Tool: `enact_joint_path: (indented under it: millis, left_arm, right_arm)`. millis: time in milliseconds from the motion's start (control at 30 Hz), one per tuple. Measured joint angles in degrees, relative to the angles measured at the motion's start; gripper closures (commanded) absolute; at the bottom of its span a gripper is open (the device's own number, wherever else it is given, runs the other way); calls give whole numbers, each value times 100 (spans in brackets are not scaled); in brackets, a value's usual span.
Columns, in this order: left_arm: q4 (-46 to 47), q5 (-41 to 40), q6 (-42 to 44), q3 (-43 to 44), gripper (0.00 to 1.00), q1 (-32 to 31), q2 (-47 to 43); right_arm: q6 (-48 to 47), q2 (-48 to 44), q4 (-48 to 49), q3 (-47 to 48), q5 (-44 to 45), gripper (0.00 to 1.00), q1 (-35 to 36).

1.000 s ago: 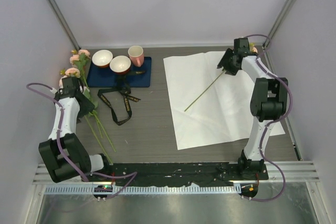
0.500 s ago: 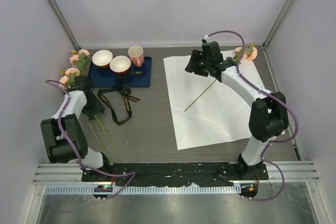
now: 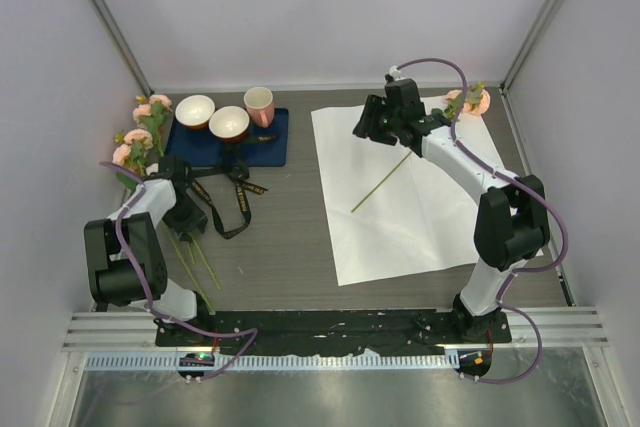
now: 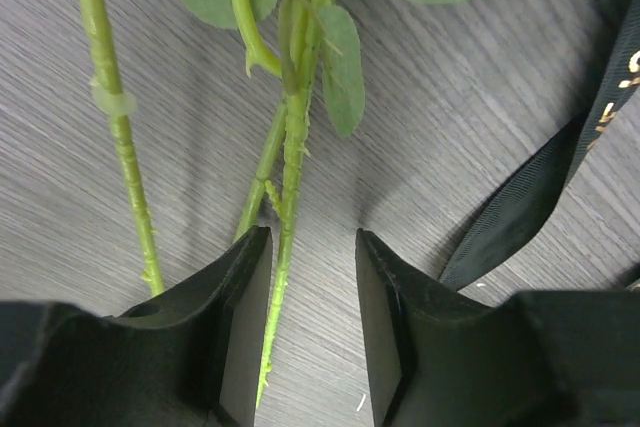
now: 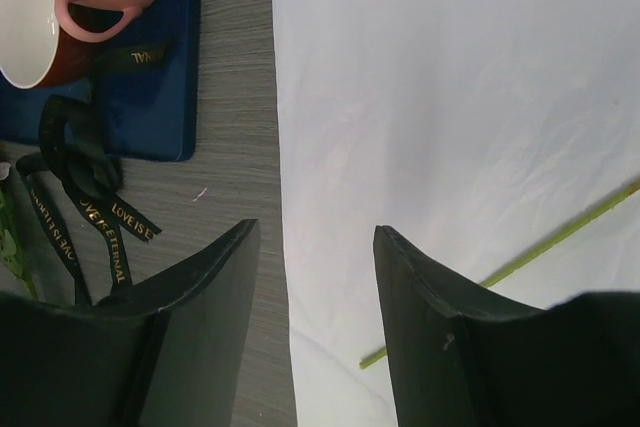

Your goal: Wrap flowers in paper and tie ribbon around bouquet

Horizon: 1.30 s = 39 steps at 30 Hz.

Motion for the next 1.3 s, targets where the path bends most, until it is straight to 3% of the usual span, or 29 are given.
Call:
enact_joint_path:
  millis: [100, 133, 200, 233, 367, 567, 700, 933, 1100, 1167, 1200, 1233, 1267, 1300]
  left_arm:
    - [101, -2, -57, -149, 75, -42, 9]
    - [116, 0, -63, -168, 86, -52, 28]
    - [173, 39, -66, -168, 100, -63, 61]
    - [190, 39, -48, -162, 100, -70, 57]
    - [48, -37, 31, -170, 100, -103, -361]
    - [-219, 315, 63, 20, 100, -442, -3086]
    - [140, 1088, 63, 48, 100, -1016, -4030]
    - [479, 2022, -15, 74, 100, -2343, -3676]
    - [750, 2155, -118, 92, 100, -3215, -3324]
    - [841, 2153, -136, 114, 100, -3554, -3220]
    - [866, 2155, -138, 131, 100, -3654, -3171]
    - [887, 2153, -142, 175, 100, -3807, -3088]
    - [922, 2146, -142, 216, 99, -3908, -3012]
    - [946, 2116, -146, 271, 88, -3998, -2931]
  right_arm:
    - [0, 0, 0, 0, 4, 45, 33]
    - [0, 0, 0, 0, 0, 45, 52]
    - [-20, 0, 0, 0, -11, 42, 142]
    - [-22, 0, 2, -2, -48, 36, 188]
    - [-2, -24, 271, -205, -616, 27, 487]
    - [647, -33, 1152, -629, -2166, 19, 857]
    - [1366, -20, 2138, -638, -2802, 17, 1091]
    - [2210, 151, 3442, -645, -3224, 15, 1539]
    - [2393, 369, 3834, -651, -3241, 19, 1784]
    - [2439, 494, 3897, -651, -3235, 31, 1843]
    - [2455, 568, 3921, -651, -3230, 45, 1869]
    - [2485, 640, 3930, -651, -3220, 93, 1891]
    - [2498, 702, 3932, -651, -3213, 100, 1902]
    - [2470, 732, 3926, -651, -3202, 100, 1906]
